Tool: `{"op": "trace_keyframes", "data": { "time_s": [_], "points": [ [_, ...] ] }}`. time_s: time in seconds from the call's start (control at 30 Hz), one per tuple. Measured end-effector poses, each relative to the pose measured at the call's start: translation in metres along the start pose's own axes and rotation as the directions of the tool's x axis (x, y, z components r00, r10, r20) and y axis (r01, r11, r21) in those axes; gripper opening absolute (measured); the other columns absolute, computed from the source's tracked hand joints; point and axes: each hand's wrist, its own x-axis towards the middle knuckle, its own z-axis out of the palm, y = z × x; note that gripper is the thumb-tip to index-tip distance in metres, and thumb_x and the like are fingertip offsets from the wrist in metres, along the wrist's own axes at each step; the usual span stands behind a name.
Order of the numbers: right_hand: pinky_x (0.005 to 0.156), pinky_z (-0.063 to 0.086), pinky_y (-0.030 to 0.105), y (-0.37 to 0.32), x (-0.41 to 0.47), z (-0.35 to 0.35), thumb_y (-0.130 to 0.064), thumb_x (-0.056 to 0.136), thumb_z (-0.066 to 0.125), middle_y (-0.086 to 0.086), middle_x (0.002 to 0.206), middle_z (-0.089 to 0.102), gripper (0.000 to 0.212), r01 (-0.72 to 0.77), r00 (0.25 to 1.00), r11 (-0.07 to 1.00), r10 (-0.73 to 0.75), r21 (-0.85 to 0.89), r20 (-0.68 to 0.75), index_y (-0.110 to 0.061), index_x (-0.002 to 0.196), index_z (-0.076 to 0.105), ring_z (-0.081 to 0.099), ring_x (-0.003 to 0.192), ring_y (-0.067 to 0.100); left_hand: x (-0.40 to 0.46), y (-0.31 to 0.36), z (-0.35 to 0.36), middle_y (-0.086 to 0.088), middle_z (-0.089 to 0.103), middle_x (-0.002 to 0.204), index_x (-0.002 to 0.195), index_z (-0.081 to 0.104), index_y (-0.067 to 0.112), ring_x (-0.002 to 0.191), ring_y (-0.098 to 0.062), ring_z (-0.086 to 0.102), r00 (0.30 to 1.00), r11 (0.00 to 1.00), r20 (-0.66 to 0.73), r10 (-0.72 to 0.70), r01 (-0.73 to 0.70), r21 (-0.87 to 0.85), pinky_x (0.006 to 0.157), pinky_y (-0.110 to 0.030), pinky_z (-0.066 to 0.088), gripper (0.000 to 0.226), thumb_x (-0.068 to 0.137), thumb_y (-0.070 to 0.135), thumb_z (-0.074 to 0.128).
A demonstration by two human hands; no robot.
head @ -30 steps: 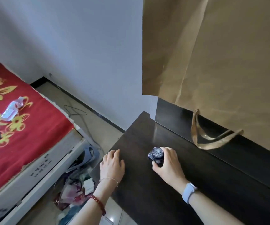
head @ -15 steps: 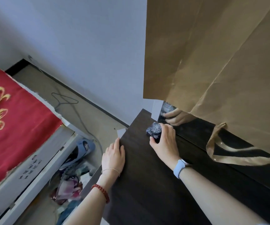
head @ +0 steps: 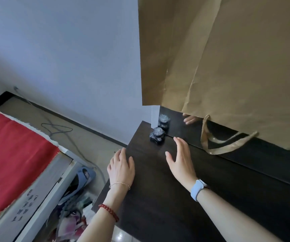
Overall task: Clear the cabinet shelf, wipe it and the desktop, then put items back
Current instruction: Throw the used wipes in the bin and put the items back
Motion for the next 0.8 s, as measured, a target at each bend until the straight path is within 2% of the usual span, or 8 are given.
{"op": "trace_keyframes", "data": {
  "time_s": [0.03,0.1,0.2,0.33,0.47,0.57,0.67,0.8],
  "points": [
    [0.103,0.039,0.04,0.001,-0.018,-0.009,-0.009,0.086,0.061,0.02,0.131,0.047,0.048,0.0,0.999,1.0,-0.001,-0.017,-0.048,0.001,0.129,0.044,0.044,0.125,0.032,-0.013,0.006,-0.002,-0.006,0.038,0.142,0.137,0.035,0.015,0.128,-0.027,0.036,0.999,0.999,-0.028,0.041,-0.042,-0.024,0.106,-0.042,0.026,0.044,0.094,0.026,0.039],
    [0.099,0.044,0.04,0.007,-0.059,-0.029,-0.016,0.088,0.052,0.018,0.122,0.056,0.038,-0.024,0.991,0.999,0.019,-0.034,-0.135,0.001,0.122,0.051,0.05,0.118,0.028,-0.044,0.019,-0.002,-0.007,0.043,0.139,0.134,0.04,0.014,0.125,-0.028,0.04,0.992,0.99,-0.047,0.114,-0.117,-0.076,0.103,-0.043,0.03,0.043,0.092,0.021,0.046],
    [0.097,0.044,0.036,0.02,-0.124,-0.066,-0.026,0.088,0.038,0.014,0.114,0.061,0.042,-0.086,0.965,0.995,0.07,-0.053,-0.252,-0.001,0.115,0.058,0.048,0.114,0.017,-0.092,0.045,0.009,-0.007,0.048,0.133,0.131,0.045,0.013,0.121,-0.029,0.043,0.968,0.958,0.008,0.252,-0.249,-0.14,0.098,-0.045,0.035,0.044,0.088,0.016,0.052],
    [0.097,0.042,0.034,0.044,-0.195,-0.137,-0.027,0.087,0.038,0.011,0.109,0.064,0.041,-0.23,0.88,0.971,0.175,-0.072,-0.441,-0.002,0.109,0.062,0.047,0.113,0.014,-0.149,0.102,0.03,-0.009,0.054,0.126,0.126,0.051,0.011,0.115,-0.031,0.048,0.868,0.862,0.069,0.492,-0.475,-0.179,0.092,-0.043,0.039,0.041,0.085,0.015,0.057],
    [0.094,0.041,0.032,0.078,-0.259,-0.209,-0.022,0.087,0.041,0.013,0.105,0.065,0.036,-0.35,0.754,0.931,0.213,-0.106,-0.621,0.0,0.105,0.063,0.051,0.108,0.02,-0.214,0.177,0.06,-0.013,0.064,0.106,0.11,0.062,0.007,0.095,-0.036,0.06,0.67,0.669,0.084,0.738,-0.708,-0.229,0.076,-0.044,0.048,0.034,0.076,0.008,0.064],
    [0.094,0.044,0.035,0.108,-0.307,-0.258,-0.02,0.088,0.041,0.014,0.105,0.065,0.034,-0.424,0.663,0.9,0.235,-0.098,-0.711,-0.001,0.105,0.063,0.054,0.106,0.023,-0.27,0.235,0.086,-0.013,0.066,0.099,0.104,0.064,0.006,0.087,-0.037,0.062,0.496,0.495,0.067,0.865,-0.827,-0.268,0.07,-0.044,0.05,0.032,0.074,0.013,0.057],
    [0.093,0.047,0.041,0.145,-0.355,-0.31,-0.024,0.089,0.039,0.014,0.108,0.064,0.037,-0.501,0.596,0.865,0.307,-0.044,-0.742,-0.002,0.109,0.061,0.056,0.108,0.027,-0.331,0.288,0.121,-0.014,0.066,0.1,0.103,0.064,0.005,0.086,-0.038,0.062,0.37,0.376,0.078,0.926,-0.88,-0.291,0.071,-0.045,0.05,0.029,0.074,0.01,0.06],
    [0.093,0.045,0.04,0.204,-0.421,-0.373,-0.027,0.088,0.037,0.013,0.108,0.063,0.041,-0.561,0.523,0.827,0.375,0.022,-0.765,-0.003,0.11,0.06,0.056,0.108,0.029,-0.419,0.344,0.173,-0.012,0.067,0.096,0.099,0.064,0.006,0.082,-0.036,0.063,0.237,0.25,0.082,0.968,-0.927,-0.278,0.068,-0.043,0.051,0.028,0.072,0.01,0.06]
  ]
}}
